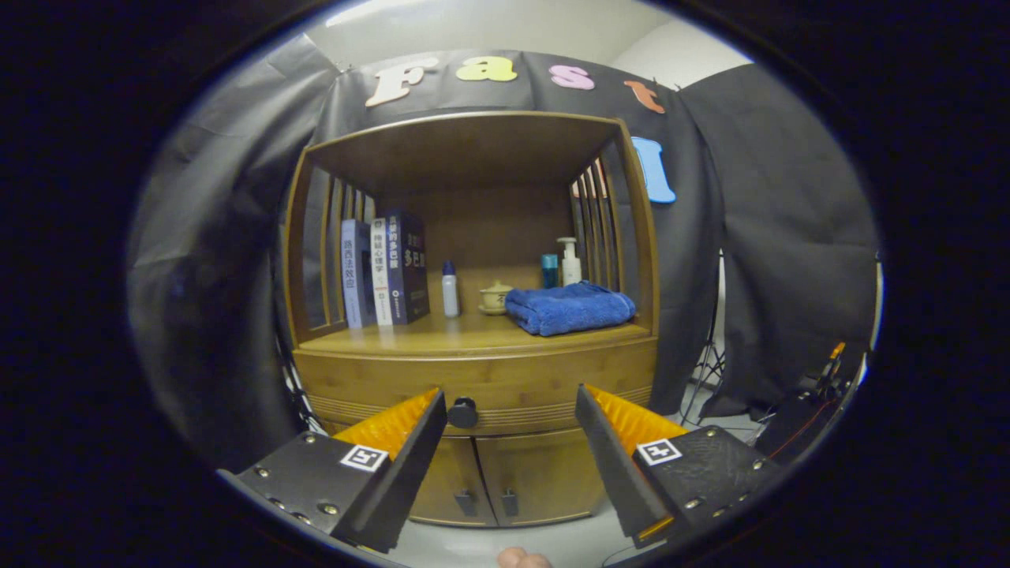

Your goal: Pull open the drawer, take out the items inside it, and place them on the countertop above the cabinet.

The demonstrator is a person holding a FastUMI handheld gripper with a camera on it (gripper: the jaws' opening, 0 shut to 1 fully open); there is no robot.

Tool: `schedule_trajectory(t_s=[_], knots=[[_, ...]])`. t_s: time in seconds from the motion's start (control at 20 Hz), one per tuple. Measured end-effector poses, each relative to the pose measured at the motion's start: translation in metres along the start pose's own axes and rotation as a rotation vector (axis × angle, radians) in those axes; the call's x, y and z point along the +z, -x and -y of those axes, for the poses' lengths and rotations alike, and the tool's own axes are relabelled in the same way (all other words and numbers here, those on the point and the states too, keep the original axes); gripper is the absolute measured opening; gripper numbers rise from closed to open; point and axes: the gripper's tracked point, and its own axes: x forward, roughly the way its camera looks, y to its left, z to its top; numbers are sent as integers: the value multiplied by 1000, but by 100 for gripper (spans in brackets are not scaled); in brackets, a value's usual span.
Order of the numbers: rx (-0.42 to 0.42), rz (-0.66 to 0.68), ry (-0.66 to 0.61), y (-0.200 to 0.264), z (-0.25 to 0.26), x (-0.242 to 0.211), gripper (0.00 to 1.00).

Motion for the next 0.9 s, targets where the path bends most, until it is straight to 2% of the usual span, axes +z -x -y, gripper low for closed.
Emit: schedule_trajectory(t_s=[0.55, 0.9], knots=[[59, -103, 43, -80, -50, -57, 99], [28, -135, 70, -122, -61, -78, 99]])
